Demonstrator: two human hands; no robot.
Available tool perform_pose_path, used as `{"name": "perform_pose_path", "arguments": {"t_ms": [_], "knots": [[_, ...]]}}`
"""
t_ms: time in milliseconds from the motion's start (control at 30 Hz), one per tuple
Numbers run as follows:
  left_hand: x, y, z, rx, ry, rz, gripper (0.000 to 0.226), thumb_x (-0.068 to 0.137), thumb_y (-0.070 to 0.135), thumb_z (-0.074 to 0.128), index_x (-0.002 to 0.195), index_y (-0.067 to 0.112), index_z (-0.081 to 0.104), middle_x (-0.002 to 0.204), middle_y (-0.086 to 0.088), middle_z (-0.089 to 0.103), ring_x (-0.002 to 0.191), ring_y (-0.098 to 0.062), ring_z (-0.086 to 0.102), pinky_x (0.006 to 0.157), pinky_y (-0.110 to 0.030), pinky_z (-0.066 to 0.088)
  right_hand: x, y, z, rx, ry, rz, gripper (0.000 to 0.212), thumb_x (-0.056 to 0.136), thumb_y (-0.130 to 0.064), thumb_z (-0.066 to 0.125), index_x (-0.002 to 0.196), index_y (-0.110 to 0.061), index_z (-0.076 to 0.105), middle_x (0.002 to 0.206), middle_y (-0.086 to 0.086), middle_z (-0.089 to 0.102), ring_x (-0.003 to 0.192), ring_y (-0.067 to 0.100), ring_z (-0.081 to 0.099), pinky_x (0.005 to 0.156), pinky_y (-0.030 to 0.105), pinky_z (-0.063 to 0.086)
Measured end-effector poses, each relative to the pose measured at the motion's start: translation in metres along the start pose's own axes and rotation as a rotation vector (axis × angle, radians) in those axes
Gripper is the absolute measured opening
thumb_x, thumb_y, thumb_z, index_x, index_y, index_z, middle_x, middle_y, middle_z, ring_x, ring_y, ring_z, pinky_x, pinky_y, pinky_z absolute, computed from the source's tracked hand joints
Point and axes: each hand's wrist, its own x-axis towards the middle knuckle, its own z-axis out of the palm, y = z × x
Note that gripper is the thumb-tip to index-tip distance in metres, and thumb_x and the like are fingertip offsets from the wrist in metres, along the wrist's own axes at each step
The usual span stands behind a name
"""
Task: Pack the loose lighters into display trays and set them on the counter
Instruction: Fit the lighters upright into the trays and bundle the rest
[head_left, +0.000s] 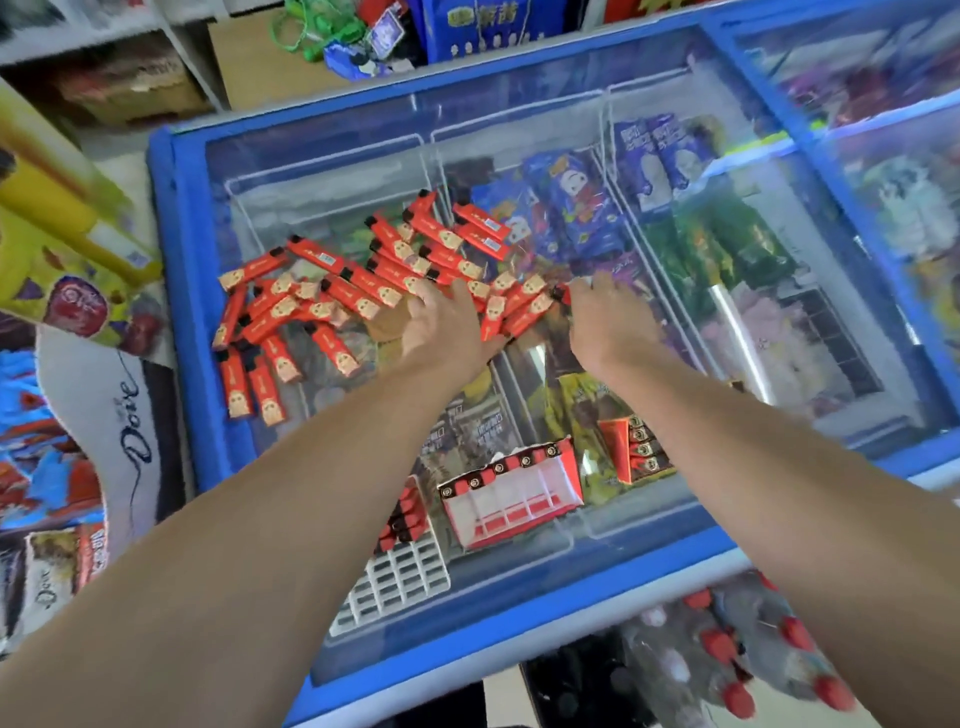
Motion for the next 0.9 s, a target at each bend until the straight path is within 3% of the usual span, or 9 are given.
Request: {"name": "perform_pose_path", "arguments": {"t_ms": [100,233,400,467,533,600,667,767,900], "knots": [[0.004,0.000,0.002,0.024,-0.007,-0.012,0.079,0.095,0.044,0.069,0.149,0.008,0.025,0.160,-0.036,0.008,0.142,-0.045,0.031,0.096,-0.045,0.050,0.006,0.000,-0.001,0.070,0.002,-0.006,0.048,0.093,-0.009,0.064,0.137,-0.005,0.045,0.133,0.017,0.053,0.122,0.036,0.055,0.093,0.047,0.052],[0.004,-0.009,0.004,0.060,-0.025,0.014,0.068,0.100,0.020,0.066,0.150,0.002,0.024,0.162,-0.036,0.010,0.142,-0.045,0.034,0.099,-0.046,0.050,0.007,-0.002,-0.008,0.232,-0.065,0.027,0.059,0.090,-0.014,0.071,0.139,-0.004,0.039,0.131,0.019,0.053,0.115,0.039,0.061,0.090,0.047,0.054],[0.003,-0.022,0.009,0.107,-0.052,0.015,0.072,0.096,0.010,0.066,0.150,0.003,0.019,0.150,-0.027,0.036,0.130,-0.041,0.047,0.085,-0.046,0.054,0.010,-0.016,-0.013,0.394,0.006,-0.111,0.057,0.087,-0.008,0.068,0.136,-0.011,0.039,0.131,0.016,0.044,0.096,0.031,0.062,0.077,0.038,0.052],[0.001,-0.028,0.010,0.121,-0.050,0.031,0.068,0.096,0.012,0.065,0.147,0.004,0.021,0.138,-0.024,0.045,0.121,-0.041,0.053,0.076,-0.043,0.053,0.009,-0.022,-0.016,0.331,0.027,-0.258,0.076,0.079,-0.007,0.074,0.145,-0.017,0.037,0.139,0.013,0.037,0.101,0.028,0.060,0.082,0.039,0.056],[0.000,-0.035,0.011,0.153,-0.026,0.053,0.062,0.095,0.007,0.060,0.146,0.002,0.025,0.129,-0.023,0.051,0.110,-0.041,0.060,0.071,-0.042,0.054,0.010,-0.024,-0.016,0.120,0.042,-0.405,0.096,0.075,-0.017,0.079,0.156,-0.022,0.028,0.151,0.011,0.030,0.126,0.030,0.048,0.100,0.041,0.050],[0.000,-0.043,0.011,0.162,0.001,0.086,0.052,0.092,-0.002,0.054,0.139,0.001,0.033,0.111,-0.019,0.058,0.089,-0.037,0.064,0.063,-0.042,0.052,0.012,-0.027,-0.015,-0.075,0.041,-0.480,0.100,0.077,-0.031,0.078,0.159,-0.020,0.021,0.154,0.008,0.030,0.139,0.029,0.034,0.111,0.039,0.038],[0.001,-0.047,0.007,0.115,0.041,0.127,0.044,0.093,-0.004,0.051,0.134,0.004,0.038,0.103,-0.014,0.057,0.080,-0.033,0.059,0.061,-0.041,0.048,0.014,-0.032,-0.014,-0.139,0.061,-0.492,0.094,0.078,-0.034,0.078,0.154,-0.015,0.027,0.148,0.007,0.039,0.135,0.028,0.038,0.109,0.038,0.040],[0.006,-0.047,-0.006,0.045,0.137,0.187,0.039,0.096,-0.001,0.054,0.132,0.007,0.042,0.119,-0.019,0.055,0.072,-0.029,0.057,0.054,-0.034,0.043,0.015,-0.039,-0.014,-0.107,0.079,-0.467,0.073,0.077,-0.026,0.078,0.137,-0.009,0.040,0.128,0.009,0.055,0.120,0.026,0.050,0.102,0.038,0.048],[0.021,-0.041,-0.020,0.138,0.173,0.312,0.054,0.088,-0.006,0.062,0.136,0.010,0.043,0.149,-0.020,0.032,0.058,-0.021,0.053,0.041,-0.029,0.037,0.018,-0.038,-0.009,-0.065,0.000,-0.387,0.055,0.082,-0.028,0.071,0.128,-0.008,0.047,0.111,0.010,0.063,0.105,0.029,0.059,0.088,0.042,0.055]]}}
